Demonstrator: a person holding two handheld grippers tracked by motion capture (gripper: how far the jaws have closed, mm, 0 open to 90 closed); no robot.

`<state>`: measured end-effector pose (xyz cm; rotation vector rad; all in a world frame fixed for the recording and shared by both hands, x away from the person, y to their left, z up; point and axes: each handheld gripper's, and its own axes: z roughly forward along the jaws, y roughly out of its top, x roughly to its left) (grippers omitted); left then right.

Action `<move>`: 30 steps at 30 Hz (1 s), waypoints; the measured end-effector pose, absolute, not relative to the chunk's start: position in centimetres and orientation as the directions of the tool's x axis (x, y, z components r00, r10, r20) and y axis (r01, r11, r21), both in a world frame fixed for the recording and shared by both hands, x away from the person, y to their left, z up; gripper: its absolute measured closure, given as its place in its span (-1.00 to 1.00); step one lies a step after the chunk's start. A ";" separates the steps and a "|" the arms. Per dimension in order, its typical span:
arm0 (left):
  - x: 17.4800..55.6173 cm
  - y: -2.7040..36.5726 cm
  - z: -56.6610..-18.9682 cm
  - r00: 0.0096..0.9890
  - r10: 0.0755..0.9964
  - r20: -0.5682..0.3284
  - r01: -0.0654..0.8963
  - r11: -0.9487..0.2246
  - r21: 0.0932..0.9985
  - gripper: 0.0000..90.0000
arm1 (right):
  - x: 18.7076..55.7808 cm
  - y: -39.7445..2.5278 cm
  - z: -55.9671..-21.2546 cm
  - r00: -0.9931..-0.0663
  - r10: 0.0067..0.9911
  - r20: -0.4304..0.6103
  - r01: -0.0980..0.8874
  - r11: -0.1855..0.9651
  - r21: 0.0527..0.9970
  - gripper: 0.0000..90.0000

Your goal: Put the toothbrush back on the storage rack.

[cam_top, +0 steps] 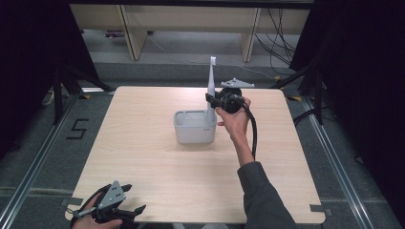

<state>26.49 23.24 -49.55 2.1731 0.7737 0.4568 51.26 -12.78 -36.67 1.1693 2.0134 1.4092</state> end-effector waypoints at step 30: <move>26.6 23.2 -49.6 0.762 0.642 0.079 0.371 -0.535 0.759 -0.64 | 51.4 -12.5 -40.8 -0.550 0.830 0.087 0.450 0.207 0.869 0.47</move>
